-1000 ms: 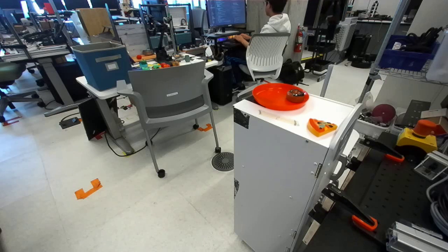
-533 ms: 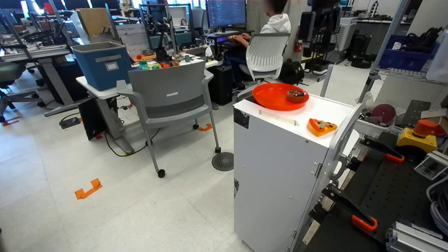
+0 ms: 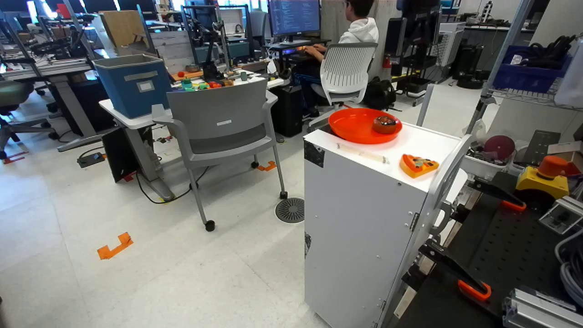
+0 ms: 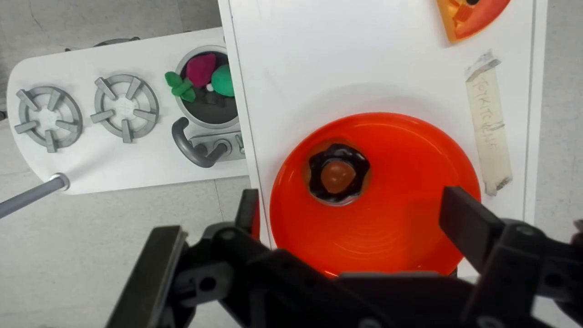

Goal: Remove the donut from the plate

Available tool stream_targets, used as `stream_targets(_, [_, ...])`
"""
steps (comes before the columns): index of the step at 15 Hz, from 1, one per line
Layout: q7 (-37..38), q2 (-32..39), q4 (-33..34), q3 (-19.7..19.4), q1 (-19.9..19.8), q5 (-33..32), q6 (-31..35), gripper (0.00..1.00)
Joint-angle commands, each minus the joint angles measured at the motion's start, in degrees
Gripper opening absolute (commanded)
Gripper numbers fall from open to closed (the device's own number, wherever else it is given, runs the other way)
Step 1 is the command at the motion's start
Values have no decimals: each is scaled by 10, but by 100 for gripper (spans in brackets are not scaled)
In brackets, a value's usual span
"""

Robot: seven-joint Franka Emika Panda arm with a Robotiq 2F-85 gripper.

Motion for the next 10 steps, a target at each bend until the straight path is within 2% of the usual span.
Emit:
stream_targets(1, [2, 8, 14, 2, 2, 2, -6, 100])
stream_targets(5, [1, 5, 15, 0, 3, -13, -19, 100])
stream_targets(6, [0, 0, 1, 0, 0, -4, -2, 100])
stream_targets(10, [0, 0, 1, 0, 0, -5, -2, 100])
